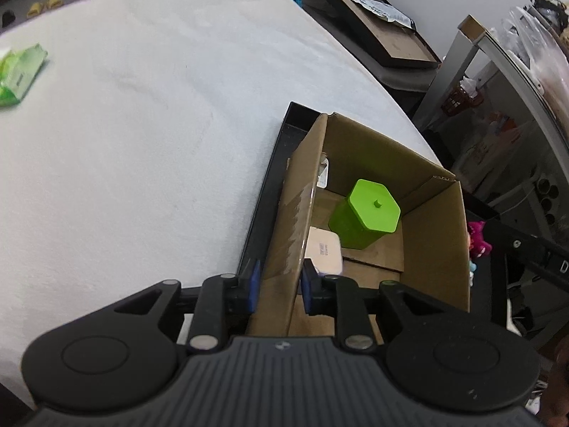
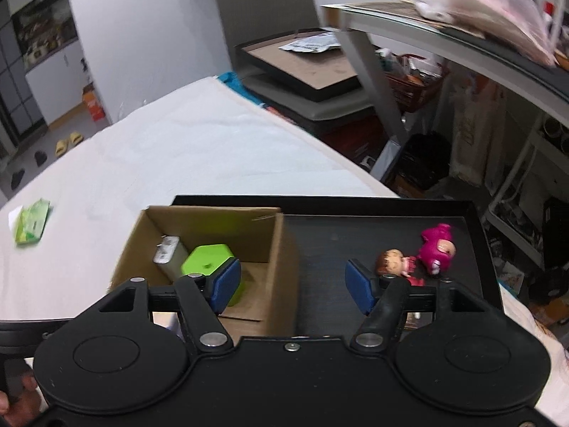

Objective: Organize rigid objects
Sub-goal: 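Move the right tool back to the tray and grasp the blue-red mug figurine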

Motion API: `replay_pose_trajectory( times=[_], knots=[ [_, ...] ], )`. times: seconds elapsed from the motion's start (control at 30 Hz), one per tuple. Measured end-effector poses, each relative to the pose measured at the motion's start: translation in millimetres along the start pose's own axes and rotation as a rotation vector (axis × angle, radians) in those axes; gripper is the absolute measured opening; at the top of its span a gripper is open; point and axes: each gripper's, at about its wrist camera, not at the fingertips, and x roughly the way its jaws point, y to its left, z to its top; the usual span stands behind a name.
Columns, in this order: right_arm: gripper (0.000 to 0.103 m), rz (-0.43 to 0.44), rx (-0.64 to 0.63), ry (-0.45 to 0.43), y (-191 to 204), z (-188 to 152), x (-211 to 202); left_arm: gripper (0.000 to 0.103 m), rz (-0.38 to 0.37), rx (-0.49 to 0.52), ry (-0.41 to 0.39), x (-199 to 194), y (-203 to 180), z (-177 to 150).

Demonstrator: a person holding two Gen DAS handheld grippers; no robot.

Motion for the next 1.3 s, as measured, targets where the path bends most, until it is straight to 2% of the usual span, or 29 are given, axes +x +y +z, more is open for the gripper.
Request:
replay_pose_trajectory(
  times=[0.23, 0.3, 0.5, 0.6, 0.7, 1.03, 1.23, 1.27, 1.3],
  knots=[
    [0.066, 0.016, 0.126, -0.002, -44.7, -19.4, 16.6, 0.025, 0.086, 0.067, -0.011, -4.3, -14.2, -3.3],
    [0.070, 0.031, 0.153, -0.007, -54.0, -24.7, 20.1, 0.031, 0.117, 0.081, -0.022, -6.7, -18.8, -1.6],
    [0.072, -0.031, 0.160, 0.010, -74.4, -35.9, 41.8, 0.038, 0.176, 0.096, -0.024, -5.4, -32.2, 6.1],
    [0.079, -0.039, 0.188, 0.031, -85.2, -42.2, 54.4, 0.039, 0.212, 0.104, -0.026, -3.2, -40.1, 10.4],
    [0.079, -0.093, 0.142, 0.045, -85.2, -50.0, 64.7, 0.041, 0.230, 0.097, -0.016, -0.8, -47.5, 14.1],
    [0.079, -0.094, 0.143, 0.052, -93.8, -54.0, 85.6, 0.047, 0.293, 0.151, 0.007, 11.4, -84.9, 20.0],
    [0.080, -0.129, 0.155, 0.058, -95.5, -51.8, 98.6, 0.051, 0.350, 0.167, 0.015, 17.1, -96.0, 18.6],
    [0.079, -0.145, 0.146, 0.050, -93.8, -51.6, 99.7, 0.051, 0.353, 0.167, 0.014, 16.8, -96.9, 18.0],
    [0.071, -0.160, 0.136, 0.046, -92.1, -52.0, 100.9, 0.051, 0.361, 0.169, 0.014, 16.6, -98.1, 17.5]
  ],
)
